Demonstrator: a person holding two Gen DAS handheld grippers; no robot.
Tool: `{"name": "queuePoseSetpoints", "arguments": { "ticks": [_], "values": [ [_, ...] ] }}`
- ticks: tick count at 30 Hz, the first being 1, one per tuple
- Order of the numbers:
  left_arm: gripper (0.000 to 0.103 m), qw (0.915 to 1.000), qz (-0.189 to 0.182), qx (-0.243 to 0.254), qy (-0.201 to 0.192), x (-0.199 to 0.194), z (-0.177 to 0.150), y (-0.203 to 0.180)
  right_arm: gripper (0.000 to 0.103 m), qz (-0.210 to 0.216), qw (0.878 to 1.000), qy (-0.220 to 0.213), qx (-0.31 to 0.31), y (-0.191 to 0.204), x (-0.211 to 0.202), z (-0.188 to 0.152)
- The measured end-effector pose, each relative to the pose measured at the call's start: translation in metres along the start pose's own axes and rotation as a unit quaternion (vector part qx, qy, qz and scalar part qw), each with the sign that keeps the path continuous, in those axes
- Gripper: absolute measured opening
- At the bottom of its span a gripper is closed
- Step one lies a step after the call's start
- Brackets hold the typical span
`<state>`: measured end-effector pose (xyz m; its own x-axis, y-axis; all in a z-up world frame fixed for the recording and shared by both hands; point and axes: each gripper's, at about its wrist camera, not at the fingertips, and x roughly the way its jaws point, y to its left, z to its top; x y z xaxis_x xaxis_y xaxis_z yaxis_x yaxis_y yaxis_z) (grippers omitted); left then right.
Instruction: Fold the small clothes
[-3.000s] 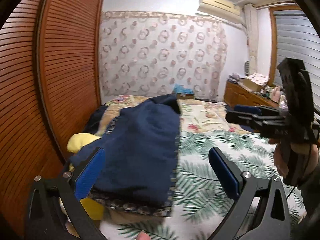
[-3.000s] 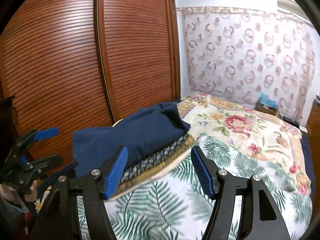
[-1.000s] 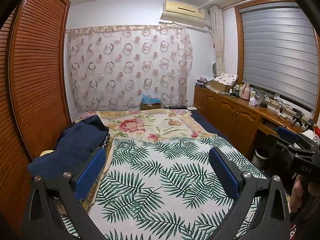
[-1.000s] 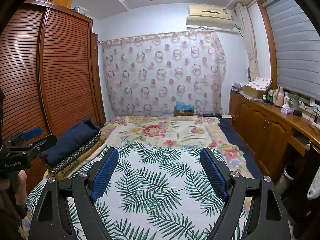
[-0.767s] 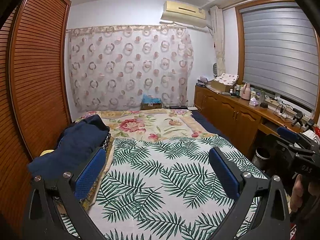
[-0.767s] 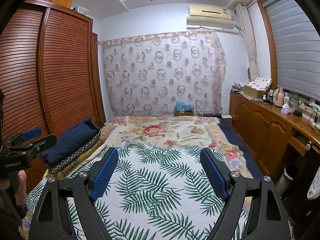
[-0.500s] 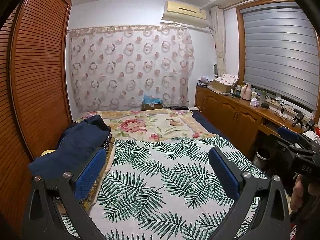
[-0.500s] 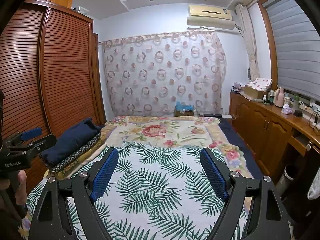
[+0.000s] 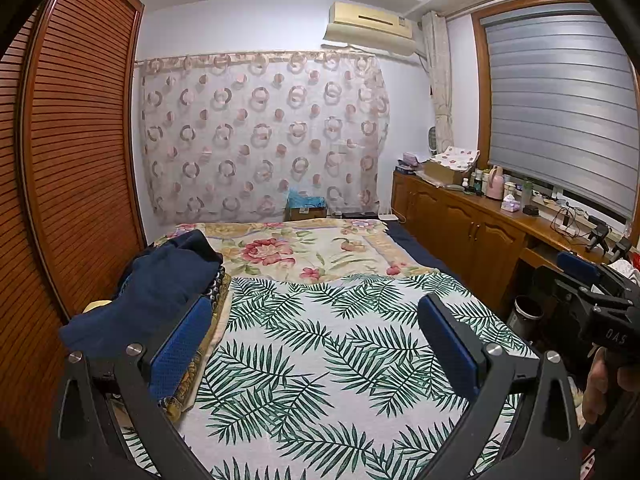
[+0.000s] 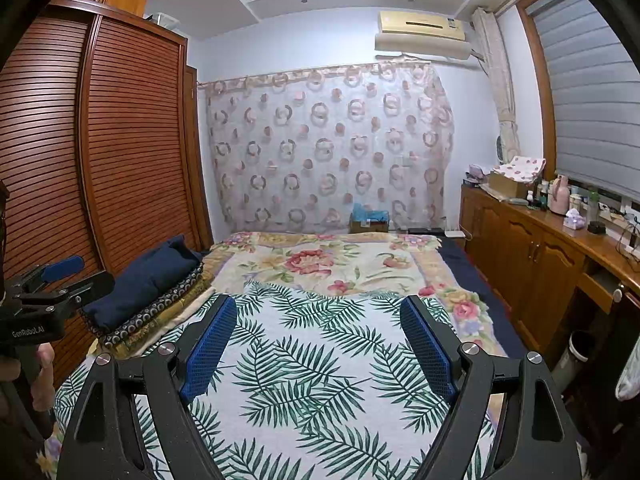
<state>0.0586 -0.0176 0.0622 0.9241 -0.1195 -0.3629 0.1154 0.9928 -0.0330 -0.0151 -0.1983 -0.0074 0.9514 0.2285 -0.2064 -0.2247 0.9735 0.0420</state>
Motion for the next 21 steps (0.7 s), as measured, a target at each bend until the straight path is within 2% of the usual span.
{"name": "queuePoseSetpoints", "arguments": {
  "ticks": [21],
  "values": [
    [0.103,1.0000,0.004,-0.002,-0.003,-0.0019,0.0010,0.0055,0.085,0.001,1.000,-0.001,-0.001,-0.0020,-0.0002,-0.0007]
  ]
}}
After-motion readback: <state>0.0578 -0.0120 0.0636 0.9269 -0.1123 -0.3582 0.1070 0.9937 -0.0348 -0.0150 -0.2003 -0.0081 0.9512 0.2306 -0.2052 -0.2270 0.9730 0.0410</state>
